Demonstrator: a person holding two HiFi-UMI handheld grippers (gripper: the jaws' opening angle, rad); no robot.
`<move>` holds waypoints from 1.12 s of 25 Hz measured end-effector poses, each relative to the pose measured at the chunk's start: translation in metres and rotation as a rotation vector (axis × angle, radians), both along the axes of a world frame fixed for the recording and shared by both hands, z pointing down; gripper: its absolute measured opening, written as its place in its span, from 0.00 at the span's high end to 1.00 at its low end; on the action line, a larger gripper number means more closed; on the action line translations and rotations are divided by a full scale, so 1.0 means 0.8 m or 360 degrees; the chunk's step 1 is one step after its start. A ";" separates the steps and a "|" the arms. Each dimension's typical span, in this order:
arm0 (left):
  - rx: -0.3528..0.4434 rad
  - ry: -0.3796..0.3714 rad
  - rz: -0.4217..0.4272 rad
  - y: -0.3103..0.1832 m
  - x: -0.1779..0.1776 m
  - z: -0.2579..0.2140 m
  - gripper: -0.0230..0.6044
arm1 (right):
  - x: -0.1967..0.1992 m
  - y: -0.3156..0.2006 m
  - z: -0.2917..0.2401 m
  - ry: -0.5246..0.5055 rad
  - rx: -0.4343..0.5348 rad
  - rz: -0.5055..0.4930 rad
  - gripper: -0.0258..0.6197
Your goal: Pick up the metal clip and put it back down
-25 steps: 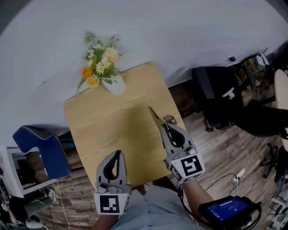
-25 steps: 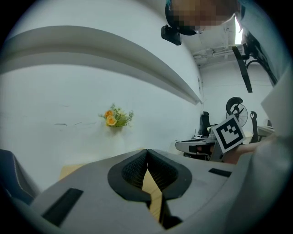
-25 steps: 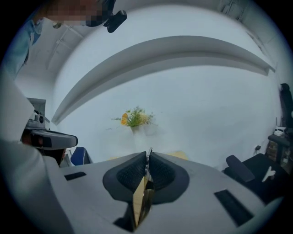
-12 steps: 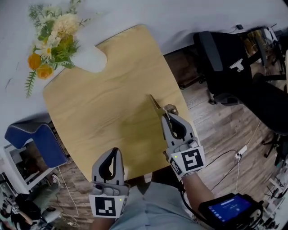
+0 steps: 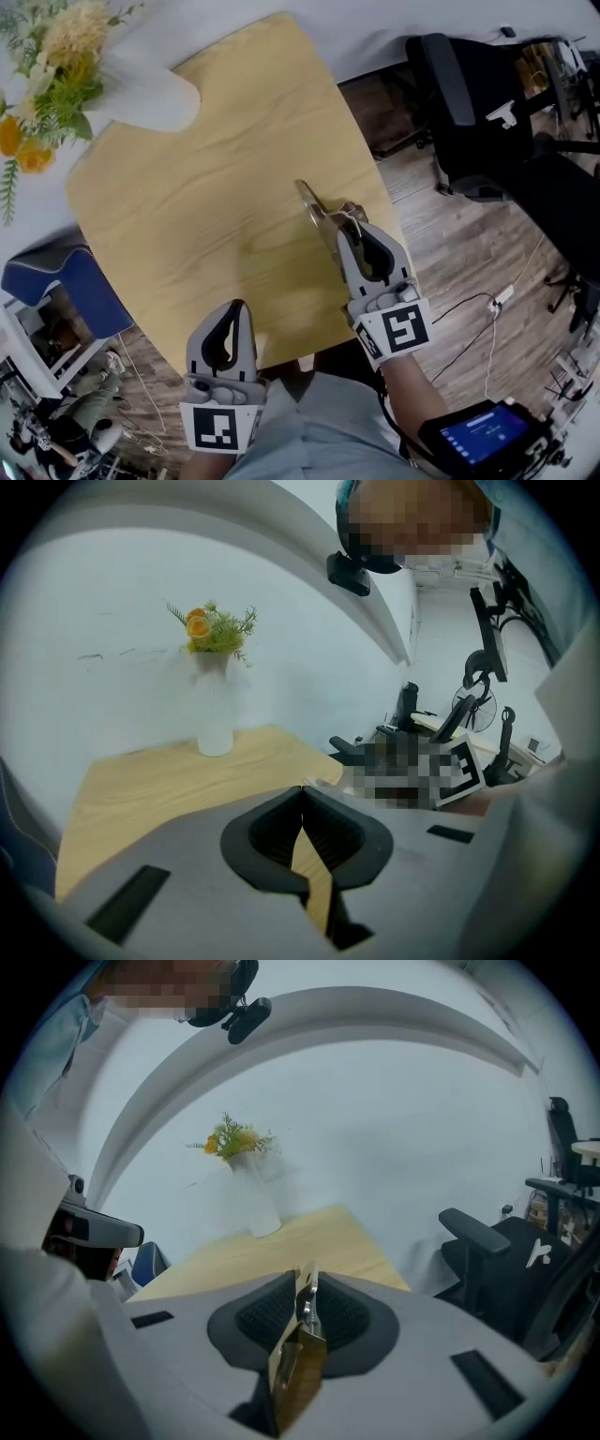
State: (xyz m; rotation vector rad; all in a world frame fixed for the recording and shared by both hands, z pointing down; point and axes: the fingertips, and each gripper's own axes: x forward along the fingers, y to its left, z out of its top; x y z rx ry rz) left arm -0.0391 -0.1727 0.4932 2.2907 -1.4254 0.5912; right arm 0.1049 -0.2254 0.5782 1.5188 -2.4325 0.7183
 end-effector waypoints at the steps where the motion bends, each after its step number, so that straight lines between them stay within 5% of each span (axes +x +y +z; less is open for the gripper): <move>1: 0.0012 0.0005 0.0004 -0.006 0.003 0.002 0.93 | 0.002 -0.004 0.004 0.0021 -0.0005 -0.0004 0.87; 6: 0.0017 0.0012 0.0012 -0.030 0.011 0.002 0.93 | 0.013 -0.024 0.020 0.0071 -0.0080 0.0013 0.71; 11: 0.0065 0.0009 0.0004 -0.032 0.012 -0.018 0.93 | 0.032 -0.032 0.011 0.0140 -0.0087 0.0068 0.69; 19: 0.0220 0.0019 -0.0086 -0.033 0.008 -0.072 0.93 | 0.038 -0.047 -0.067 0.0180 0.0115 0.0041 0.69; 28: 0.0551 -0.0003 -0.0314 -0.018 -0.036 -0.186 0.93 | -0.032 -0.027 -0.224 0.0127 0.0462 -0.0171 0.69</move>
